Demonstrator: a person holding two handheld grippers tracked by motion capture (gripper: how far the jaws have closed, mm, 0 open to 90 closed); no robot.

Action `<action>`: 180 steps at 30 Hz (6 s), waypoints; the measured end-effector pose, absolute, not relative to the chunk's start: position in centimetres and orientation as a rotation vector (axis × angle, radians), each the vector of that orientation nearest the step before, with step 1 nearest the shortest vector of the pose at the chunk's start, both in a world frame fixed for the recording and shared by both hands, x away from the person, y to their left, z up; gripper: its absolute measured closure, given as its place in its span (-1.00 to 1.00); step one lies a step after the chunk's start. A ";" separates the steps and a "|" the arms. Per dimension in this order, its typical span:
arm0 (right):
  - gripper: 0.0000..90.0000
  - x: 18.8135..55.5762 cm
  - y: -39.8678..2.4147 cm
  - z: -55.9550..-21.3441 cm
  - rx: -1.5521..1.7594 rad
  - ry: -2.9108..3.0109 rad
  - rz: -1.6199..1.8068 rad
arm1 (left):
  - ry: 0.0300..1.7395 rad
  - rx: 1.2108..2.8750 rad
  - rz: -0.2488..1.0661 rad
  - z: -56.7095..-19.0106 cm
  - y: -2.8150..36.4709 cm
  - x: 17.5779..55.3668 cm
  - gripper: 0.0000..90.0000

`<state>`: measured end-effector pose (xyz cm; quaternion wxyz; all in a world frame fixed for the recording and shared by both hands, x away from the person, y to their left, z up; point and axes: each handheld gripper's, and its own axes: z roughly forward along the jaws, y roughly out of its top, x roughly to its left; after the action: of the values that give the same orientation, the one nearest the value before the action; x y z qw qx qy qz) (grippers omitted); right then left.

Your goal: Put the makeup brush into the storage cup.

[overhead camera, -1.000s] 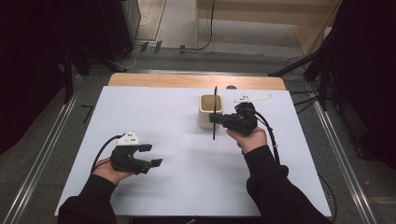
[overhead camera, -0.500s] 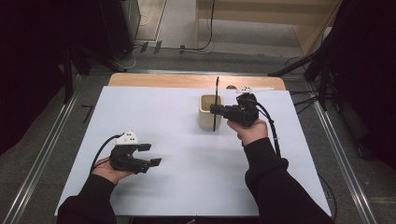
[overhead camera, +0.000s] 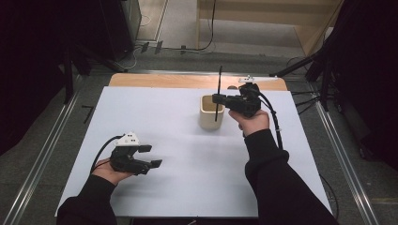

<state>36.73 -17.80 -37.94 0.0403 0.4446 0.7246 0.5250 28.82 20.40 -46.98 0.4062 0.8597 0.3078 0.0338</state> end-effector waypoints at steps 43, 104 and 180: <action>0.91 41.6 -16.3 -38.6 1.350 2.038 1.479 | 0.762 2.176 0.086 -46.9 20.6 28.9 -0.41; -0.33 38.6 -17.1 -42.4 1.240 2.130 1.477 | 0.754 2.185 0.081 -46.9 20.5 28.8 -0.41; -0.61 27.8 -20.0 -47.0 1.051 2.526 1.363 | 0.764 2.218 0.072 -47.0 20.2 28.5 -0.46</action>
<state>27.75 -20.00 -46.96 0.0426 0.3436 0.8256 0.4455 28.52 20.21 -47.02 0.3869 0.8714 0.3001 0.0282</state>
